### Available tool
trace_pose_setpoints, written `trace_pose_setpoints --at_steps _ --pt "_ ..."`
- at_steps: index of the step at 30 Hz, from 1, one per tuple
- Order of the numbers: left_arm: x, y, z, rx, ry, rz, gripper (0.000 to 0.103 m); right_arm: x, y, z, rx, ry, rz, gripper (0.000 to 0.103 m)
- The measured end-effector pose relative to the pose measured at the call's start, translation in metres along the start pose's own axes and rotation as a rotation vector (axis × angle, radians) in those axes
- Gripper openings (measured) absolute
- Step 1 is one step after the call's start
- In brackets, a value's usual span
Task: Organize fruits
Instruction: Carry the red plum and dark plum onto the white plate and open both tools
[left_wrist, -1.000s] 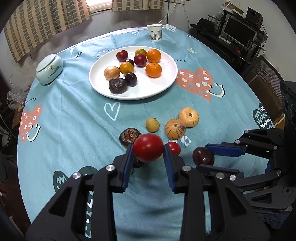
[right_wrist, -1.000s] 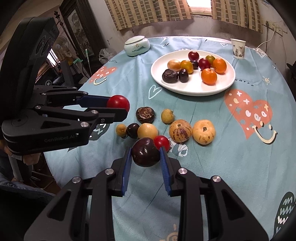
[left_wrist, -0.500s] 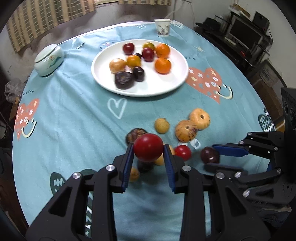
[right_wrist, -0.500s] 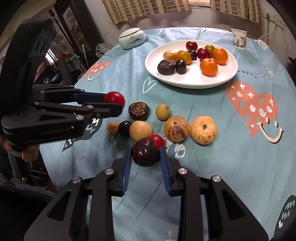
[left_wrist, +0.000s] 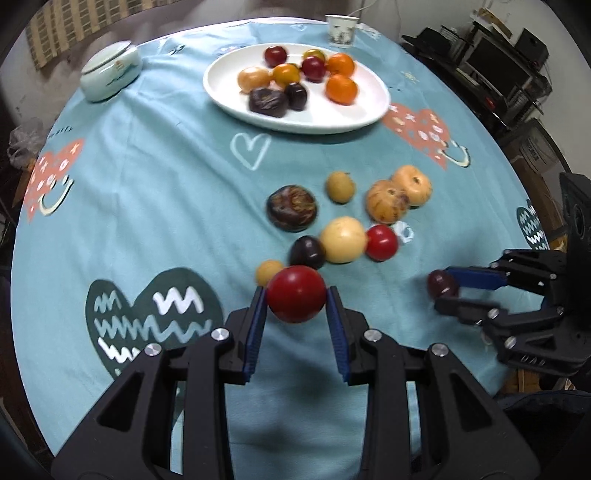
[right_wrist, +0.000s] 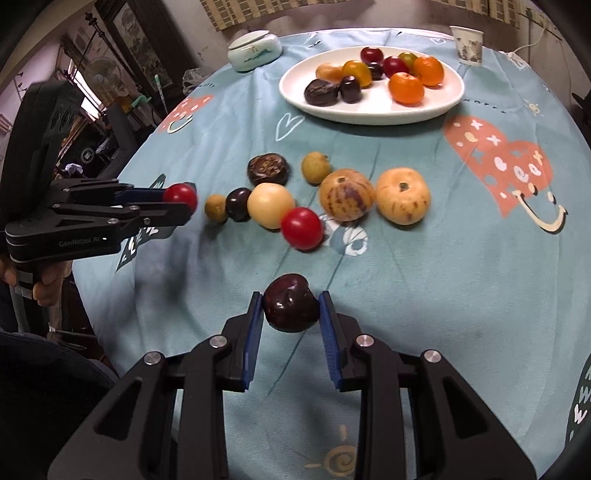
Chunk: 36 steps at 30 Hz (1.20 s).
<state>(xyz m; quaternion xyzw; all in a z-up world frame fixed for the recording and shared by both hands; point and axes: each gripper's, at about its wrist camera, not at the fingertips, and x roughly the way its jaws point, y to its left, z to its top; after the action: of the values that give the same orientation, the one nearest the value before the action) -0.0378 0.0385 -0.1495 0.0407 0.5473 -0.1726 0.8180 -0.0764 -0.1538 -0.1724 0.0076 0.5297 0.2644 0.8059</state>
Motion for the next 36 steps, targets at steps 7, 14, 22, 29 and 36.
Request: trace_pose_setpoints --at_steps 7,14,22,29,36 --pt "-0.006 -0.011 0.027 0.04 -0.038 0.006 0.033 0.001 0.004 0.01 -0.023 -0.005 0.004 0.031" --pt "-0.015 -0.01 0.102 0.084 -0.154 0.04 0.033 -0.029 -0.007 0.082 -0.091 -0.169 -0.07 0.031" --pt "0.01 0.009 0.181 0.028 -0.179 0.059 0.033 -0.04 -0.04 0.175 -0.075 -0.325 -0.126 0.031" --pt "0.05 0.02 0.214 0.012 -0.143 0.072 0.037 0.008 -0.071 0.218 -0.049 -0.271 -0.145 0.031" --pt "0.065 0.032 0.218 -0.012 -0.131 0.08 0.055 0.044 -0.086 0.232 -0.078 -0.182 -0.199 0.036"
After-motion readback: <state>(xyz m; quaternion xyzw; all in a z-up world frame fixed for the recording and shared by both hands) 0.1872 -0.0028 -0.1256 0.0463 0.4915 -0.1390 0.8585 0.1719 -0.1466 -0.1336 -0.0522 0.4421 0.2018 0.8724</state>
